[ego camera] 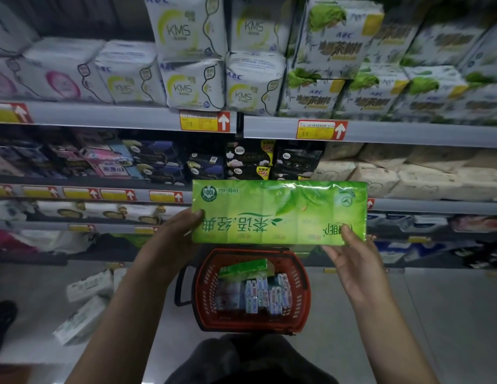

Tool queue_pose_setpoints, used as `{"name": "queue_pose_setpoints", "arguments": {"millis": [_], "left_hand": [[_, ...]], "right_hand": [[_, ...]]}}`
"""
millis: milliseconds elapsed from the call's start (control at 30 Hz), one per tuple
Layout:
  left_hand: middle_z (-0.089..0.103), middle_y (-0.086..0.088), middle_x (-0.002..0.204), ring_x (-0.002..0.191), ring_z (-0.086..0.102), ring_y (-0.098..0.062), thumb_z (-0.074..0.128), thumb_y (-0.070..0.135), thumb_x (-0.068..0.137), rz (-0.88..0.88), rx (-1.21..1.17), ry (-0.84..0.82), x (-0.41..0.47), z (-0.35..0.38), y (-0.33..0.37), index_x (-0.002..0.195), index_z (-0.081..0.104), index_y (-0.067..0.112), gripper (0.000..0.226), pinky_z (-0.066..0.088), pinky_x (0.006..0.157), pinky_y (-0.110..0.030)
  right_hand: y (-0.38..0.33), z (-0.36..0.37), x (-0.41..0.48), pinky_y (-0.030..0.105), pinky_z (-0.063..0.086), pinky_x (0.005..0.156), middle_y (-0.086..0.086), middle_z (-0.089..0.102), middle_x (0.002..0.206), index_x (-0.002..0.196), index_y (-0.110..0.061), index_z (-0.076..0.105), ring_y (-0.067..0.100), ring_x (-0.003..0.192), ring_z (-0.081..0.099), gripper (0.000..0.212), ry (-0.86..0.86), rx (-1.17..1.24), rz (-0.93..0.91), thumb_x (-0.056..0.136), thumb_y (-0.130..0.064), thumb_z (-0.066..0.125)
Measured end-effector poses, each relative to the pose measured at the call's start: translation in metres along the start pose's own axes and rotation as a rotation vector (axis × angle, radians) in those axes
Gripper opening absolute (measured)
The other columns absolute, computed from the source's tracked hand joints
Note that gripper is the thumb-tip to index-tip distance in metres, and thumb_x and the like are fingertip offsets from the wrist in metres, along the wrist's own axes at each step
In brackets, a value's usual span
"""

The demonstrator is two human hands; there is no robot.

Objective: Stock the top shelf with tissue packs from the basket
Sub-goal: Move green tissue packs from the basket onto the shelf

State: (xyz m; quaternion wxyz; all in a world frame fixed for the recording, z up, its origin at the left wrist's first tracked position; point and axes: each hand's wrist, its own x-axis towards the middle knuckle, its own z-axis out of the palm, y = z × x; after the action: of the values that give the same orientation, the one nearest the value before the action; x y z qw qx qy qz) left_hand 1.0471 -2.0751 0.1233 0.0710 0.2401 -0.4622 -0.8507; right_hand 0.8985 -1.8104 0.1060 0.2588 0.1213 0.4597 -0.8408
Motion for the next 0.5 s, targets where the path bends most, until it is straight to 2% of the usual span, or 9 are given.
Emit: {"name": "queue_pose_setpoints", "arguments": {"millis": [67, 100, 167, 200, 233, 300, 367, 433, 500], "left_hand": [[0.074, -0.006, 0.086, 0.077, 0.071, -0.017, 0.052, 0.020, 0.081, -0.006, 0.023, -0.003, 0.000, 0.001, 0.002, 0.073, 0.078, 0.018, 0.027, 0.056, 0.062, -0.024], [0.074, -0.007, 0.086, 0.076, 0.071, -0.017, 0.052, 0.020, 0.081, -0.002, 0.053, -0.009, 0.000, 0.001, 0.003, 0.075, 0.078, 0.017, 0.028, 0.056, 0.062, -0.023], [0.075, -0.006, 0.092, 0.081, 0.072, -0.018, 0.064, 0.024, 0.076, -0.008, 0.085, -0.013, 0.000, -0.001, 0.008, 0.087, 0.078, 0.018, 0.018, 0.057, 0.063, -0.024], [0.075, -0.005, 0.099, 0.089, 0.072, -0.019, 0.076, 0.027, 0.070, -0.017, 0.107, 0.006, 0.001, -0.003, 0.012, 0.099, 0.075, 0.019, 0.029, 0.057, 0.066, -0.027], [0.073, -0.004, 0.108, 0.099, 0.070, -0.021, 0.083, 0.030, 0.065, -0.023, 0.139, 0.026, 0.004, -0.008, 0.015, 0.114, 0.069, 0.020, 0.052, 0.057, 0.072, -0.030], [0.067, -0.002, 0.123, 0.117, 0.061, -0.024, 0.078, 0.034, 0.067, -0.011, 0.208, 0.098, 0.008, -0.012, 0.024, 0.136, 0.052, 0.021, 0.075, 0.051, 0.092, -0.038], [0.061, 0.001, 0.132, 0.121, 0.057, -0.020, 0.076, 0.028, 0.071, 0.051, 0.284, 0.126, 0.011, -0.011, 0.035, 0.142, 0.044, 0.019, 0.078, 0.044, 0.101, -0.039], [0.057, 0.008, 0.133, 0.116, 0.057, -0.011, 0.080, 0.029, 0.066, 0.112, 0.388, 0.121, 0.013, -0.001, 0.048, 0.139, 0.044, 0.025, 0.081, 0.045, 0.097, -0.035], [0.054, 0.013, 0.134, 0.117, 0.055, -0.007, 0.081, 0.030, 0.065, 0.157, 0.495, 0.076, 0.016, 0.014, 0.060, 0.140, 0.042, 0.030, 0.085, 0.044, 0.089, -0.027]], "right_hand": [[-0.002, 0.001, -0.001, 0.028, 0.057, 0.068, 0.013, 0.049, 0.128, 0.143, -0.006, 0.029, 0.029, 0.122, 0.049, 0.118, -0.001, 0.009, -0.024, 0.047, -0.026, 0.094], [-0.003, 0.003, 0.000, 0.028, 0.057, 0.068, 0.009, 0.053, 0.122, 0.136, -0.007, 0.038, 0.027, 0.118, 0.051, 0.105, -0.011, 0.007, -0.034, 0.048, -0.026, 0.093], [-0.006, 0.006, -0.001, 0.030, 0.059, 0.069, 0.004, 0.055, 0.111, 0.118, -0.009, 0.049, 0.023, 0.107, 0.056, 0.062, -0.038, 0.002, -0.066, 0.064, -0.018, 0.079], [-0.007, 0.007, 0.000, 0.031, 0.059, 0.072, 0.003, 0.055, 0.109, 0.115, -0.013, 0.048, 0.022, 0.105, 0.056, 0.047, -0.033, -0.004, -0.089, 0.072, -0.014, 0.069], [-0.010, 0.011, 0.000, 0.031, 0.058, 0.075, 0.002, 0.056, 0.108, 0.115, -0.015, 0.046, 0.022, 0.106, 0.056, 0.041, -0.035, -0.020, -0.108, 0.078, -0.011, 0.061], [-0.020, 0.016, 0.002, 0.027, 0.057, 0.070, 0.000, 0.061, 0.102, 0.111, -0.016, 0.050, 0.019, 0.101, 0.061, 0.032, -0.064, -0.076, -0.167, 0.082, -0.008, 0.058], [-0.033, 0.020, 0.007, 0.024, 0.057, 0.067, -0.002, 0.068, 0.095, 0.103, -0.018, 0.057, 0.013, 0.088, 0.068, 0.035, -0.143, -0.138, -0.237, 0.071, -0.015, 0.071], [-0.051, 0.025, 0.011, 0.027, 0.058, 0.071, -0.002, 0.070, 0.101, 0.113, -0.019, 0.059, 0.014, 0.091, 0.068, 0.060, -0.225, -0.252, -0.303, 0.058, -0.026, 0.083], [-0.068, 0.032, 0.017, 0.025, 0.056, 0.066, -0.003, 0.069, 0.102, 0.117, -0.020, 0.059, 0.013, 0.090, 0.067, 0.064, -0.266, -0.356, -0.374, 0.058, -0.025, 0.081]]}}
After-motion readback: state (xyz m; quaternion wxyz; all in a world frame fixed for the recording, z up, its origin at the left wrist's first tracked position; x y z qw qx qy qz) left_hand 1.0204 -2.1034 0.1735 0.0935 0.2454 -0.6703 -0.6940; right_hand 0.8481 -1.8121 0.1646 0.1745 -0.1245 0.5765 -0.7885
